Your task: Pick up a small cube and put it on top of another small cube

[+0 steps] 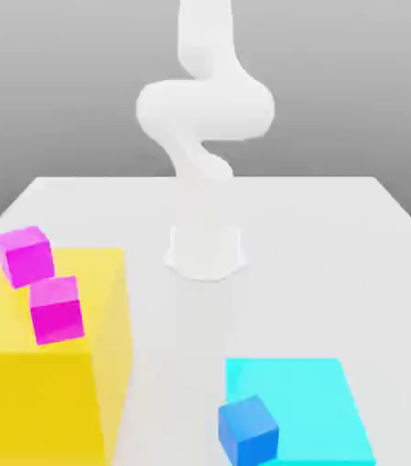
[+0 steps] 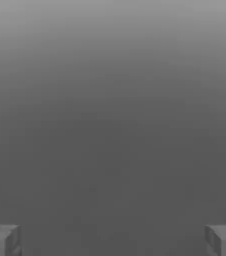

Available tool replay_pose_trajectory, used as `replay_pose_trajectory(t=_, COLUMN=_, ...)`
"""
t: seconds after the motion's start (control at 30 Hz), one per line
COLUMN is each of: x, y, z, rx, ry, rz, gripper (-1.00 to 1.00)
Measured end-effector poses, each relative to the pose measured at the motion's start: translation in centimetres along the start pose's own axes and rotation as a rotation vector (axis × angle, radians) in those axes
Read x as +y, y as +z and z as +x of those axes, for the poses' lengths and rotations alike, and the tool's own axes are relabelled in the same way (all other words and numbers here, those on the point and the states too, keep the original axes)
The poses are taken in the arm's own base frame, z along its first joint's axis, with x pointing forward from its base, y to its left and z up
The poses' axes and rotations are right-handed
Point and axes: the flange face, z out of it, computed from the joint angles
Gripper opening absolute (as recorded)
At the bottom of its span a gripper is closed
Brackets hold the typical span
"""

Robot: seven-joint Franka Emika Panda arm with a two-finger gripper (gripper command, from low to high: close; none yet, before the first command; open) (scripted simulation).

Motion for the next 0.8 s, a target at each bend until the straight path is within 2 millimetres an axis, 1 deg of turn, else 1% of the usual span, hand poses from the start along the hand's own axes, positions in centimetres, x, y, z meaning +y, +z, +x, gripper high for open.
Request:
replay_pose_trajectory(t=0.1, x=-2.2, y=5.0, z=-1.4, rx=-0.068, ry=-0.091, rz=-0.033, gripper=0.00)
replay_pose_trajectory(t=0.2, x=-4.2, y=9.8, z=-3.5, rx=-0.134, ry=-0.180, rz=-0.061, gripper=0.00)
replay_pose_trajectory(t=0.3, x=-5.9, y=14.5, z=-6.1, rx=-0.200, ry=-0.270, rz=-0.085, gripper=0.00)
replay_pose_trajectory(t=0.4, x=-7.3, y=19.0, z=-9.3, rx=-0.268, ry=-0.362, rz=-0.107, gripper=0.00)
replay_pose_trajectory(t=0.53, x=-8.6, y=24.8, z=-14.4, rx=-0.360, ry=-0.486, rz=-0.130, gripper=0.00)
replay_pose_trajectory(t=0.67, x=-9.6, y=29.9, z=-21.1, rx=-0.458, ry=-0.625, rz=-0.141, gripper=0.00)
replay_pose_trajectory(t=0.8, x=-9.0, y=34.8, z=-27.1, rx=-0.551, ry=-0.738, rz=-0.161, gripper=0.00)
